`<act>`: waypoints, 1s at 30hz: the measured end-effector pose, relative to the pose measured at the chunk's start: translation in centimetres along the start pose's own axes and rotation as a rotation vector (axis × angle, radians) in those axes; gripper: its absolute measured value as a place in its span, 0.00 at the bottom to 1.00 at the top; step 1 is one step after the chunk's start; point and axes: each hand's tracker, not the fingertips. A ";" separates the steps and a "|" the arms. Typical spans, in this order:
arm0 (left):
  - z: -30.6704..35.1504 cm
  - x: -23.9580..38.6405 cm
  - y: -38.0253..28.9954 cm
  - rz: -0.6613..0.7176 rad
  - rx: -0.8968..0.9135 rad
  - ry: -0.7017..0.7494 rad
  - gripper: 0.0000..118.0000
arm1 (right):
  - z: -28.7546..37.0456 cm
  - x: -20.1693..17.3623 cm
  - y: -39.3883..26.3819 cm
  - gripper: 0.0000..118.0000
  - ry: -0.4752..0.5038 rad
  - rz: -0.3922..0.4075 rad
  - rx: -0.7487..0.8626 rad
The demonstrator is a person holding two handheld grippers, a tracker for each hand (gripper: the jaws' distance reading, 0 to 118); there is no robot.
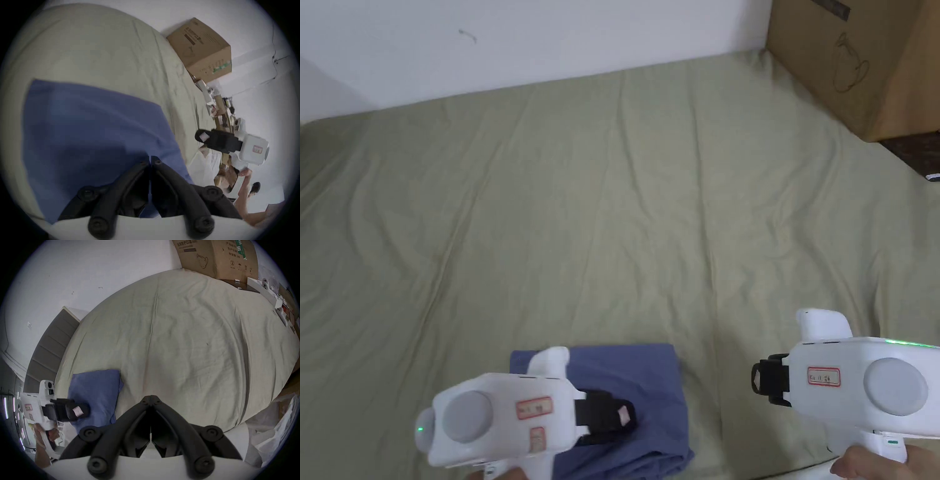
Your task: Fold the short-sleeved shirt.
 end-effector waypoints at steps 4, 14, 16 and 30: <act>-2.9 2.6 -1.2 -0.088 -0.075 0.011 0.02 | 0.2 -0.1 -0.3 0.00 -0.002 0.006 -0.003; -5.5 5.8 -3.1 -0.174 -0.162 -0.033 0.02 | 0.7 0.3 -0.4 0.00 -0.006 0.000 0.001; -5.2 5.9 -3.1 -0.186 -0.141 -0.039 0.01 | 0.8 0.2 -0.4 0.00 -0.007 0.002 0.001; 11.6 -5.5 -0.3 0.135 0.277 -0.111 0.02 | -0.2 -9.7 1.0 0.00 0.213 0.231 -0.035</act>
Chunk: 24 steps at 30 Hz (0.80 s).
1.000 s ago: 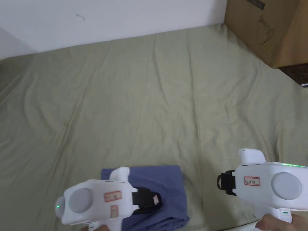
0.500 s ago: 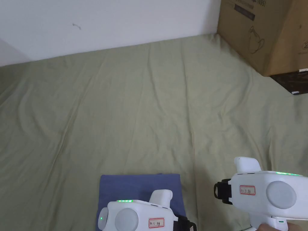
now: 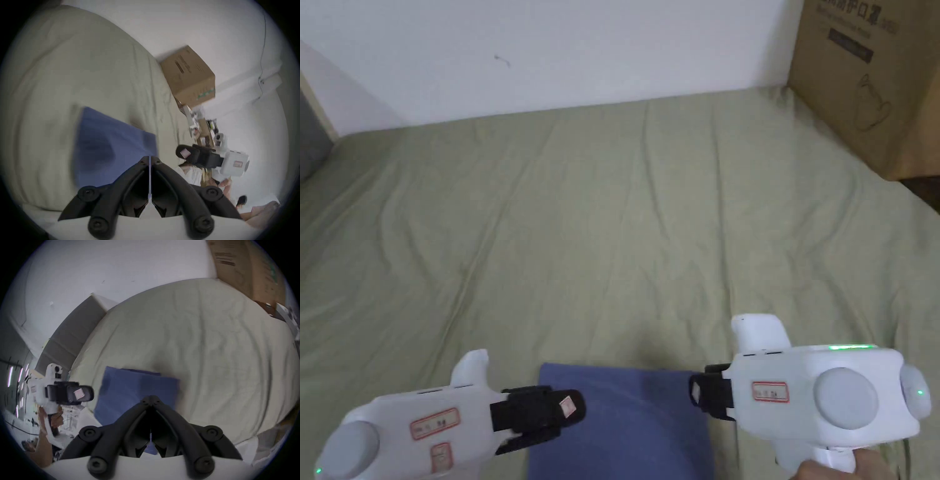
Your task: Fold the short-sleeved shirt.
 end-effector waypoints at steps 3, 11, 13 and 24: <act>2.0 -2.6 -0.4 0.054 0.019 0.029 0.02 | -3.4 -2.2 -0.5 0.00 0.031 0.049 -0.082; 3.5 -7.3 -1.3 0.173 0.035 -0.003 0.10 | -8.5 -2.7 -1.8 0.00 -0.015 0.012 -0.191; 3.0 -7.8 -1.0 0.169 0.020 -0.001 0.37 | -8.2 -2.8 -1.8 0.00 -0.021 0.036 -0.200; -4.3 -9.7 1.1 0.218 -0.098 -0.158 1.00 | -8.3 -2.1 -1.6 0.00 0.002 0.004 -0.203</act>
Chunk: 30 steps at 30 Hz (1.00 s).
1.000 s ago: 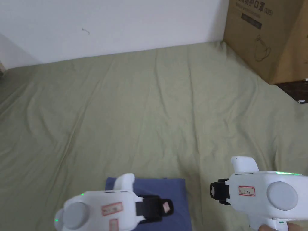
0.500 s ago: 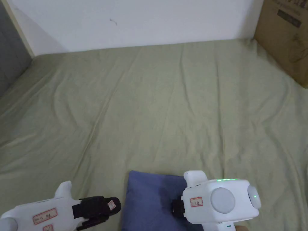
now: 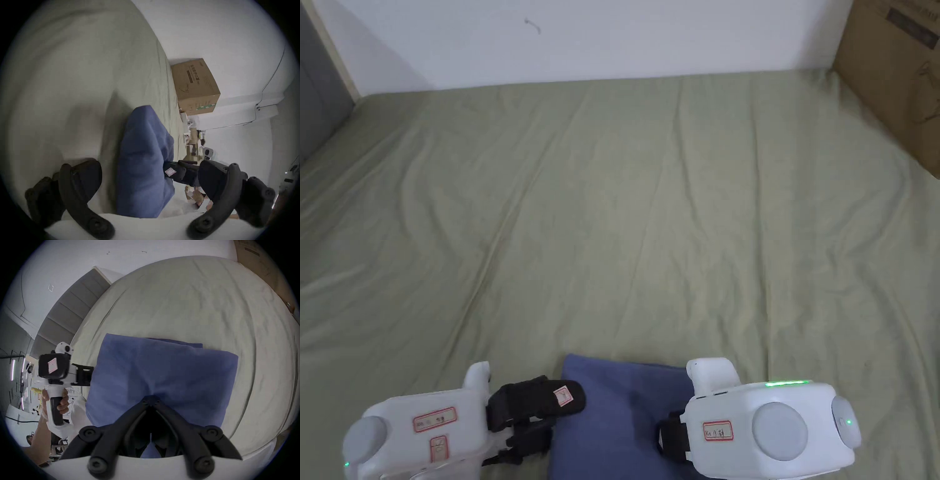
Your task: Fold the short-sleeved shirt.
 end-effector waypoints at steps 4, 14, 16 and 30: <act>-2.1 0.3 -0.1 -0.039 -0.040 -0.059 1.00 | 0.2 0.0 -0.1 0.00 0.005 -0.013 0.003; -3.2 -0.8 -0.2 -0.012 -0.130 -0.036 0.23 | 1.2 -0.1 -0.1 0.00 0.000 -0.041 0.018; -2.8 -0.2 -0.3 -0.067 -0.131 0.016 0.23 | 1.7 -0.2 -0.1 0.00 -0.002 -0.038 0.033; 16.6 0.7 8.1 -0.270 -0.021 0.601 0.23 | 3.1 -1.3 1.0 0.00 -0.034 -0.045 0.085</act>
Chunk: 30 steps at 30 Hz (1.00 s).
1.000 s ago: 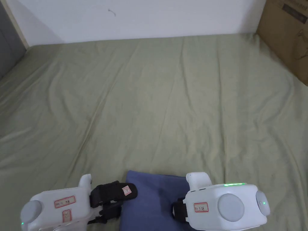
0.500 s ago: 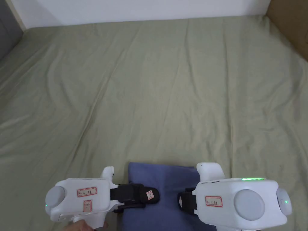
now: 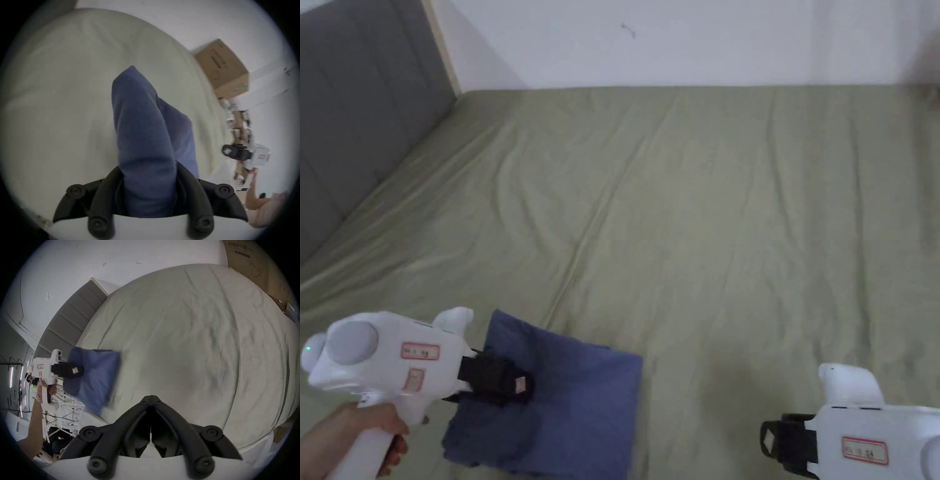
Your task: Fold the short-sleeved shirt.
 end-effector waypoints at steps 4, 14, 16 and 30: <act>4.1 -4.7 1.8 0.010 -0.004 0.302 0.23 | -1.4 -0.6 0.5 0.00 -0.017 0.006 -0.022; 5.9 -12.6 6.2 -0.100 -0.048 0.680 0.66 | -4.7 -3.3 1.9 0.00 -0.035 0.069 -0.098; 5.4 -13.2 6.2 -0.090 -0.039 0.697 0.90 | -5.1 -3.3 2.2 0.00 -0.036 0.066 -0.100; 7.5 -8.2 3.9 0.085 0.210 0.526 0.05 | -3.0 -2.8 1.1 0.00 -0.023 0.060 -0.078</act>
